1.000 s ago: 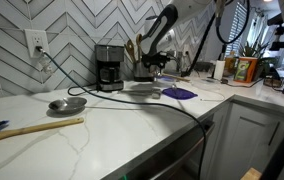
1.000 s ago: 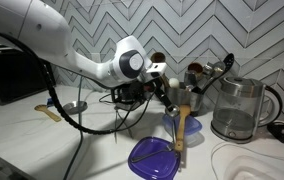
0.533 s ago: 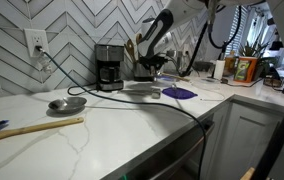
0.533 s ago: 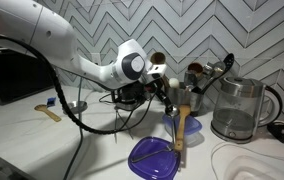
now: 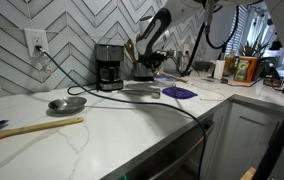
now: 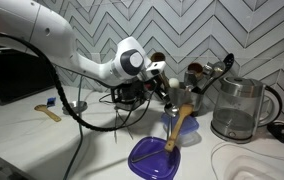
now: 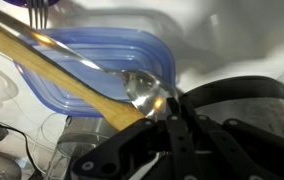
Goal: Pick up the metallic cooking spoon from the blue lid and put it in the utensil holding bucket
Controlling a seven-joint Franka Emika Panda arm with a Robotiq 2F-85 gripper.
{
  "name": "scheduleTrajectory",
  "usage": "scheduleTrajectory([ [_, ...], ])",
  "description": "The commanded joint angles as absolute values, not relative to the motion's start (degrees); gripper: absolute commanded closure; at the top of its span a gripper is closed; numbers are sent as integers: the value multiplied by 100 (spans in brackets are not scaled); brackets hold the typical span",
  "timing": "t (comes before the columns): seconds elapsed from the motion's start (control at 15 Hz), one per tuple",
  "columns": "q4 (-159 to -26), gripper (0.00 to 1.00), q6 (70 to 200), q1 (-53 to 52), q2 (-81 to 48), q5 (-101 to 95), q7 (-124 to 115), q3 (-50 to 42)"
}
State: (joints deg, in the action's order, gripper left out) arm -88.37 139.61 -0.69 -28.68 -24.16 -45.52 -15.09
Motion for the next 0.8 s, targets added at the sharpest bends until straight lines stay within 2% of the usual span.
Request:
scheduleTrajectory([
  [0.0,-8778,99,13530,-204,-2797,-2488,-4425,-1609],
  [0.27,-8705,99,13061,-260,-2679,-2495,-4404,-1554],
  [0.73,-8621,99,13185,-231,-2459,-2378,-4450,-1464],
])
